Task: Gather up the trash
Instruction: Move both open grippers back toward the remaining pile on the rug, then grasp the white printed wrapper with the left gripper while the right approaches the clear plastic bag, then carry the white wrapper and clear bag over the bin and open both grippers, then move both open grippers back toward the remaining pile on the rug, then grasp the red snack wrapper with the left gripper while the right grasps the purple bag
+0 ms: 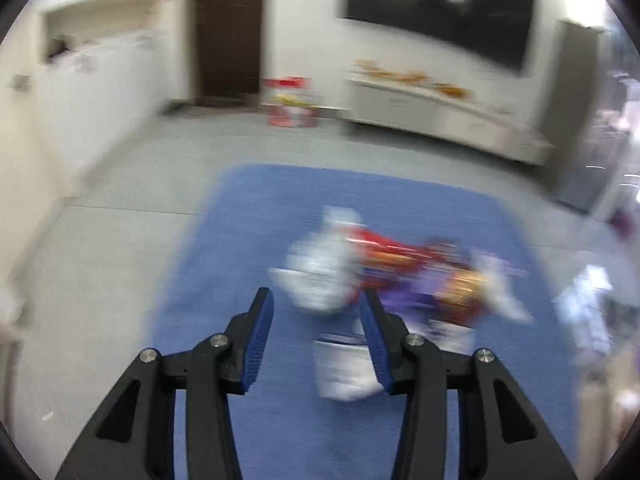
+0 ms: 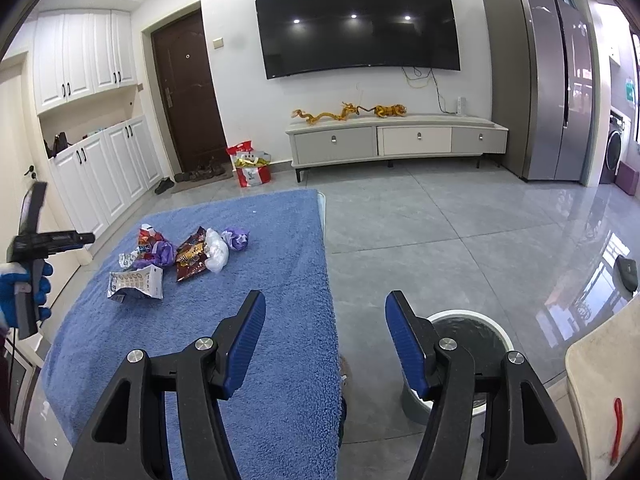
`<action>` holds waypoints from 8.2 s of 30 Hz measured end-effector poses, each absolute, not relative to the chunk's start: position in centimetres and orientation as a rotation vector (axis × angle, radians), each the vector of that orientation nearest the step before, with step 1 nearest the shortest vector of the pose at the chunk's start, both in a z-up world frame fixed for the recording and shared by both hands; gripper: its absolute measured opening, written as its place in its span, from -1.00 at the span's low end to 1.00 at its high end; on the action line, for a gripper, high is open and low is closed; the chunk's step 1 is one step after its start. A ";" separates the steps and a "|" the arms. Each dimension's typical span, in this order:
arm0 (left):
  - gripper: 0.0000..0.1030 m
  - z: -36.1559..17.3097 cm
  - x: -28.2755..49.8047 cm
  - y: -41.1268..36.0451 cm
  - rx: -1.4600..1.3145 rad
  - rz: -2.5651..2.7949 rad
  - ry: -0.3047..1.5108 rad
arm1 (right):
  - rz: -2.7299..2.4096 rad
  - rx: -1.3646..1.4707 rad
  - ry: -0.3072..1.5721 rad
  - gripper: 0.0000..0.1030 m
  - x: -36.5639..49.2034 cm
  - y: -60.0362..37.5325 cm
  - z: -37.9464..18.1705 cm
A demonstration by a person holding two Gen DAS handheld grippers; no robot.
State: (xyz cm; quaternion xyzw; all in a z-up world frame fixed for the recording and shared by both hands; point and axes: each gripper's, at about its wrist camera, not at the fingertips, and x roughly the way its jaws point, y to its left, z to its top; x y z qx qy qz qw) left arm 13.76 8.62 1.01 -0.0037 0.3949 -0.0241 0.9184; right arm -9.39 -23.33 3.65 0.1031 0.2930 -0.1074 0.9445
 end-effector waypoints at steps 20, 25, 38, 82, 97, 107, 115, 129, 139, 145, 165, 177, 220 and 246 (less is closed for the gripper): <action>-0.08 19.8 4.5 13.8 -0.231 0.370 0.252 | -0.060 0.174 0.612 0.24 -6.0 -17.9 3.8; -0.08 18.8 2.8 9.8 0.019 0.057 0.287 | -0.022 0.156 0.637 0.24 -4.7 -16.5 3.3; -0.07 5.6 1.0 9.4 0.194 -0.336 0.539 | 0.044 0.126 0.712 0.24 1.2 -12.8 1.0; 0.07 -8.4 11.5 1.0 0.532 -0.863 0.819 | 0.083 0.169 0.899 -0.45 20.3 -12.1 -8.3; -0.25 -7.7 8.5 1.6 0.398 -0.863 0.862 | 0.116 0.204 0.887 -0.49 15.5 -11.7 -7.2; -0.25 -6.6 4.5 1.3 0.221 -0.795 0.871 | 0.119 0.201 0.861 -0.50 9.8 -11.9 -5.8; -0.25 -3.6 1.9 -3.0 0.305 -0.701 0.756 | 0.069 0.214 0.818 -0.50 4.7 -14.8 -4.5; -0.25 -1.1 2.8 -14.8 0.258 -0.856 0.723 | -0.167 0.310 0.746 -0.50 -2.5 -25.9 -4.0; -0.25 -3.5 3.9 -30.5 0.265 -1.089 0.880 | -0.395 0.451 0.751 -0.49 -6.5 -37.5 -8.6; -0.24 -6.7 4.4 -39.1 0.256 -1.160 0.982 | -0.474 0.508 0.780 -0.49 -7.1 -42.6 -11.7; 0.01 -12.7 6.2 -47.5 0.150 -1.132 1.159 | -0.575 0.564 0.824 -0.05 -8.5 -46.3 -15.6; 0.01 -4.3 1.3 -40.3 0.221 -1.079 0.824 | -0.556 0.493 0.742 -0.03 -10.3 -41.7 -9.6; 0.24 -0.2 10.4 7.0 -0.118 -0.483 0.676 | -0.089 0.150 0.709 0.07 5.0 -17.8 2.4; -0.04 -7.2 21.2 0.9 -0.064 -0.359 0.775 | 0.110 0.146 0.809 0.17 23.7 -16.4 -7.2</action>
